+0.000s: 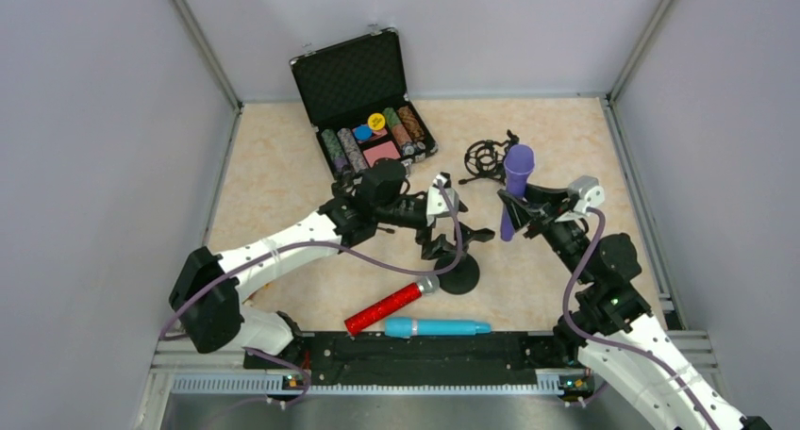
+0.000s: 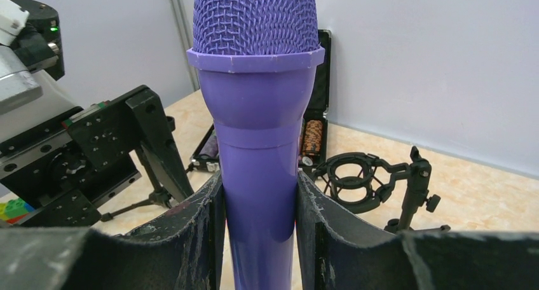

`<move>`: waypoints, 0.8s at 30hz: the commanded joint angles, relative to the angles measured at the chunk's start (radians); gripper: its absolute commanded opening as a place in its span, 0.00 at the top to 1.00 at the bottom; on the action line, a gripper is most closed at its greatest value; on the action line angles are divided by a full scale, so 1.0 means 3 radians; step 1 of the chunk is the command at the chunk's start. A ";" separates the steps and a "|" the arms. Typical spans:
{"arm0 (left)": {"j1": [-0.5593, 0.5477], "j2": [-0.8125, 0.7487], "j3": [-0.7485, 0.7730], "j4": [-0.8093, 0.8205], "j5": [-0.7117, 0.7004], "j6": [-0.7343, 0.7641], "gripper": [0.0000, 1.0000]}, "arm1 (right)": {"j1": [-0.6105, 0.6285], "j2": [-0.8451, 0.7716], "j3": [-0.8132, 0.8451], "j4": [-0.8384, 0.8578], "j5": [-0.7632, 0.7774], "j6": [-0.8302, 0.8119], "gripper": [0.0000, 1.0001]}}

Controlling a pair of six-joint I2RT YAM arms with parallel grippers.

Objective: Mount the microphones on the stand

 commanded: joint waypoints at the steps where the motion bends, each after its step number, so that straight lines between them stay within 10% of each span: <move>1: -0.0023 0.0024 0.0056 0.0142 0.0014 -0.0004 0.02 | 0.0039 -0.0015 0.0035 0.0256 -0.0107 0.0004 1.00; 12: -0.0091 0.0105 0.0081 0.0009 -0.0249 0.0220 0.11 | 0.0037 0.0001 0.0010 0.0308 -0.0191 0.0036 1.00; 13: -0.0091 0.0116 0.0096 -0.0020 -0.0264 0.0248 0.26 | 0.0036 0.0003 0.0011 0.0319 -0.0198 0.0030 1.00; 15: -0.0091 0.0162 0.0144 -0.0142 -0.0271 0.0309 0.96 | 0.0040 0.0022 -0.0011 0.0359 -0.0228 0.0024 1.00; 24: -0.0101 0.0177 0.0117 -0.0121 -0.0176 0.0306 1.00 | 0.0038 0.0094 -0.0210 0.0876 -0.0545 0.0147 1.00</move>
